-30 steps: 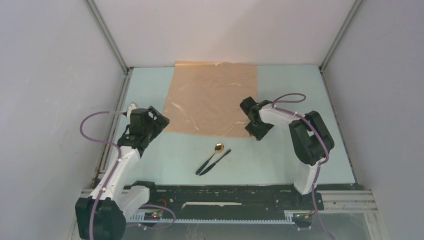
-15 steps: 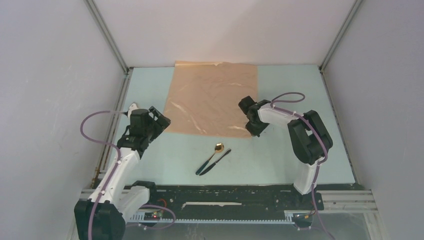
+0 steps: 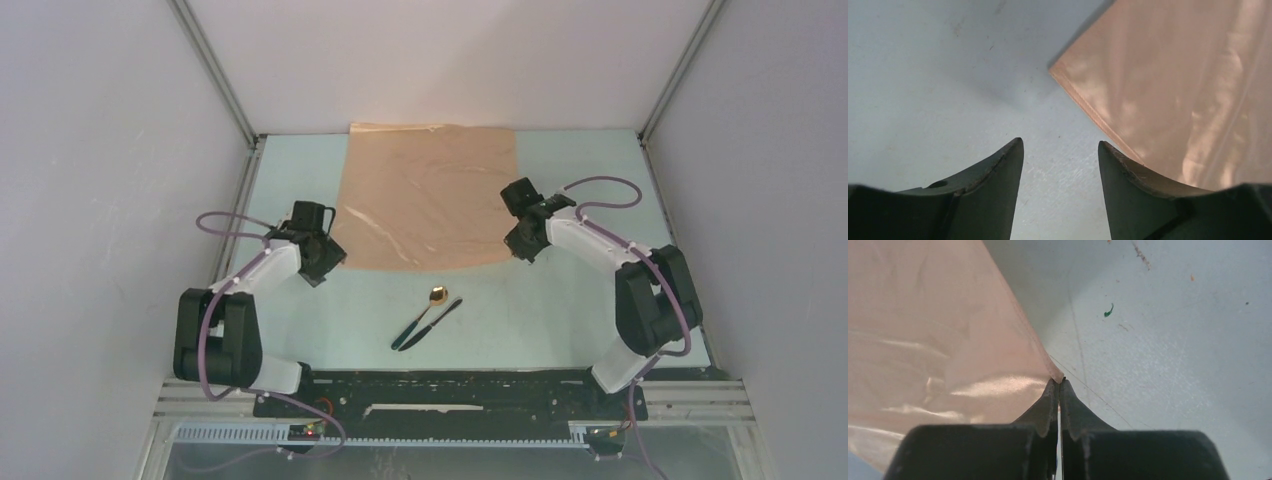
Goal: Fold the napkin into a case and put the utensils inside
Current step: Pick up the flattened napkin from the center of the board.
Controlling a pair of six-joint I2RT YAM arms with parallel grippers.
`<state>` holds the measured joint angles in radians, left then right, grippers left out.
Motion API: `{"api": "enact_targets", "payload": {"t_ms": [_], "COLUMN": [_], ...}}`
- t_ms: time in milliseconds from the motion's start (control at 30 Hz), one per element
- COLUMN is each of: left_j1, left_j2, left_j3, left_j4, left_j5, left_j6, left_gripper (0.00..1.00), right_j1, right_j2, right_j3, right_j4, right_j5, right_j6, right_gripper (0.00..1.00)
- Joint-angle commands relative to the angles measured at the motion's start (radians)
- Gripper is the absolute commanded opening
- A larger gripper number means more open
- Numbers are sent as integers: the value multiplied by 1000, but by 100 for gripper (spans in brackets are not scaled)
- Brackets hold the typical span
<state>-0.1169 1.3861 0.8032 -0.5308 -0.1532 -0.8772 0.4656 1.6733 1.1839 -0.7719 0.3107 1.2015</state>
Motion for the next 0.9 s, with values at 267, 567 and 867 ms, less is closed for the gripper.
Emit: {"api": "enact_targets", "payload": {"t_ms": [267,567,867], "left_j1": [-11,-96,-97], "left_j2": [196,242,268], "left_j3": [175,200,230], "left_j4": [-30,-133,-177], "left_j5": [-66,-154,-186], "left_j6": [-152,-244,-254], "left_gripper": [50,54,51], "right_j1": [-120,-131,-147], "right_j2": [-116,-119,-142], "right_j3": [-131,-132,-132], "right_j4": [99,125,111], "right_j5": [-92,-125,-119], "right_j6": [-86,-97,-103], "right_gripper": [0,0,0]}}
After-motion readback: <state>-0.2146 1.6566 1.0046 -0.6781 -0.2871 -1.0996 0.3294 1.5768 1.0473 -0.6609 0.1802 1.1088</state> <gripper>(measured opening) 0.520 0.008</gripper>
